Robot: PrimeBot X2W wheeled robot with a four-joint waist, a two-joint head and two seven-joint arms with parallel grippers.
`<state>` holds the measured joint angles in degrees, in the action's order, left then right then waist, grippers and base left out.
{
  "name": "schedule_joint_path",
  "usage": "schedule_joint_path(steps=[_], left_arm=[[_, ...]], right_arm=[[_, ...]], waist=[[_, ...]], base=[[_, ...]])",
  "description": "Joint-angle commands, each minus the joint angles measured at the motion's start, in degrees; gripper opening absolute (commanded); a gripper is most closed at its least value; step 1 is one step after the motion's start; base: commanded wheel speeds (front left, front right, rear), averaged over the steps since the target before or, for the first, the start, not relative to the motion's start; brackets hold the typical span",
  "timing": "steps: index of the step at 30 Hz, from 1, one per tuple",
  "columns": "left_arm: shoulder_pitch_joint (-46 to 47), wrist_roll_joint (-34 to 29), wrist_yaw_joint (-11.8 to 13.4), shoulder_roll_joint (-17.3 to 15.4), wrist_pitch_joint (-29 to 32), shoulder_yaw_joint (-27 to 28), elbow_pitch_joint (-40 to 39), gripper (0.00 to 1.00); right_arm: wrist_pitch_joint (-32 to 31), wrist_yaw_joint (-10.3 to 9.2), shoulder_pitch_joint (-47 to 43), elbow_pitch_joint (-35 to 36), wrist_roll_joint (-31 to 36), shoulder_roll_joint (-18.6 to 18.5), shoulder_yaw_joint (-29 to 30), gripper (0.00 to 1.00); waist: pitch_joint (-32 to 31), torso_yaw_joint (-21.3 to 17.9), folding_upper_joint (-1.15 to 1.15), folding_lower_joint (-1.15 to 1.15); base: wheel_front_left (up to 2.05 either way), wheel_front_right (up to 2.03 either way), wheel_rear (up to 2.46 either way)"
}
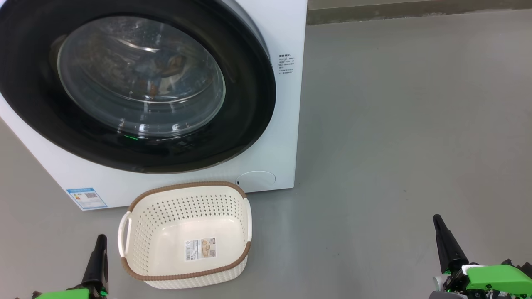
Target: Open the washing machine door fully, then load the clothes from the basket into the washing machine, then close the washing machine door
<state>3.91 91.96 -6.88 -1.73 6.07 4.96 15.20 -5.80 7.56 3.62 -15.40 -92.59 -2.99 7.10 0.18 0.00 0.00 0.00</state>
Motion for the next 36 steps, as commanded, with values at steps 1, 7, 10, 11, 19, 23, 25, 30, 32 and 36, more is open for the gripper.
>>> schedule_joint_path(steps=[1,7,10,11,19,23,25,30,32,36], left_arm=[[2.3,0.2,-0.6,-1.1,0.4,1.6,-1.1,0.0],[2.3,0.2,-0.6,-1.1,0.4,1.6,-1.1,0.0],[2.3,0.2,-0.6,-1.1,0.4,1.6,-1.1,0.0],[2.3,0.2,-0.6,-1.1,0.4,1.6,-1.1,0.0],[2.3,0.2,-0.6,-1.1,0.4,1.6,-1.1,0.0],[2.3,0.2,-0.6,-1.1,0.4,1.6,-1.1,0.0],[2.3,0.2,-0.6,-1.1,0.4,1.6,-1.1,0.0],[2.3,0.2,-0.6,-1.1,0.4,1.6,-1.2,0.0],[2.3,0.2,-0.6,-1.1,0.4,1.6,-1.2,0.0],[2.3,0.2,-0.6,-1.1,0.4,1.6,-1.2,0.0]], right_arm=[[-0.3,-0.08,2.5,1.4,0.0,-0.3,-1.1,0.0],[-0.3,-0.08,2.5,1.4,0.0,-0.3,-1.1,0.0],[-0.3,-0.08,2.5,1.4,0.1,-0.2,-1.0,0.0],[-0.3,-0.08,2.5,1.4,0.1,-0.2,-1.0,0.0],[-0.4,-0.08,2.5,1.4,0.1,-0.2,-1.0,0.0],[-0.4,-0.08,2.5,1.4,0.1,-0.2,-0.9,0.0],[-0.4,-0.08,2.5,1.4,0.1,-0.2,-0.9,0.0],[-0.4,-0.08,2.5,1.4,0.2,-0.1,-0.9,0.0],[-0.5,-0.08,2.5,1.4,0.2,-0.1,-0.9,0.0],[-0.5,-0.08,2.5,1.4,0.2,-0.1,-0.9,0.0]], waist=[[0.0,0.0,0.0,0.0],[0.0,0.0,0.0,0.0],[0.0,0.0,0.0,0.0],[0.0,0.0,0.0,0.0],[0.0,0.0,0.0,0.0],[0.0,0.0,0.0,0.0],[0.0,0.0,0.0,0.0],[0.0,0.0,0.0,0.0],[0.0,0.0,0.0,0.0],[0.0,0.0,0.0,0.0]], base=[[0.0,0.0,0.0],[0.0,0.0,0.0],[0.0,0.0,0.0],[0.0,0.0,0.0],[0.0,0.0,0.0],[0.0,0.0,0.0],[0.0,0.0,0.0],[0.0,0.0,0.0],[0.0,0.0,0.0],[0.0,0.0,0.0]])
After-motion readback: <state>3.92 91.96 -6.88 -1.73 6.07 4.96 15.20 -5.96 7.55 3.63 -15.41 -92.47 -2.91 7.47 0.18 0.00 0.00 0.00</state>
